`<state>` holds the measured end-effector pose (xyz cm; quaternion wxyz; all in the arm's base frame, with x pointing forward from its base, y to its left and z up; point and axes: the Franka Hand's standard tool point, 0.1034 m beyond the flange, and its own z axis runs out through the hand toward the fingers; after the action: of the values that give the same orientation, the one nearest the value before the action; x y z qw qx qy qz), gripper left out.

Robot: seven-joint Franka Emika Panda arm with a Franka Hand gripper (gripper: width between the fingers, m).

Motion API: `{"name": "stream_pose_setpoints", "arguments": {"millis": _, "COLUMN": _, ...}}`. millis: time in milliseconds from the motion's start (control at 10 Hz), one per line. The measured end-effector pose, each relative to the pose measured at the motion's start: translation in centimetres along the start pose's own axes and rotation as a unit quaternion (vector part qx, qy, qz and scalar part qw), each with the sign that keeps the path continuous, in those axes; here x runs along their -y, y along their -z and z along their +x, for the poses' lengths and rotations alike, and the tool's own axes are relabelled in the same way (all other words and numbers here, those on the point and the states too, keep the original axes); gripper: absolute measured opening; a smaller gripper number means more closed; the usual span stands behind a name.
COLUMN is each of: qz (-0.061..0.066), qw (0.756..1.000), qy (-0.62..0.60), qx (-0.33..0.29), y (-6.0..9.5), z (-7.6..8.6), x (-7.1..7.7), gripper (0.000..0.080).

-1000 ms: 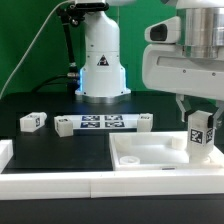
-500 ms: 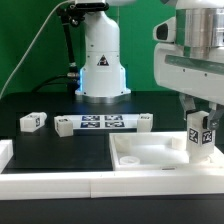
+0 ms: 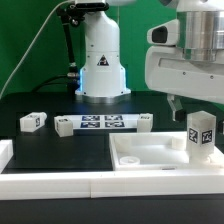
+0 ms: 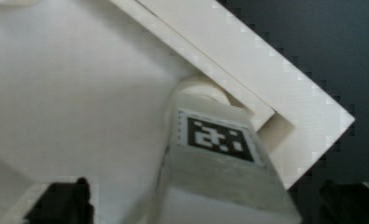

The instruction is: Assemble one leg

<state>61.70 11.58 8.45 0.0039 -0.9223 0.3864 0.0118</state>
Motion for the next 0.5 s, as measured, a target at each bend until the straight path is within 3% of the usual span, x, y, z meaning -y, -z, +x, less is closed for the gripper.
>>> {"name": "stream_pose_setpoints", "arguments": {"millis": 500, "qz": -0.001, "qw": 0.961, "qy": 0.276, "qx": 0.0, "y": 0.0, "z": 0.01, "x": -0.01, "gripper": 0.0649}}
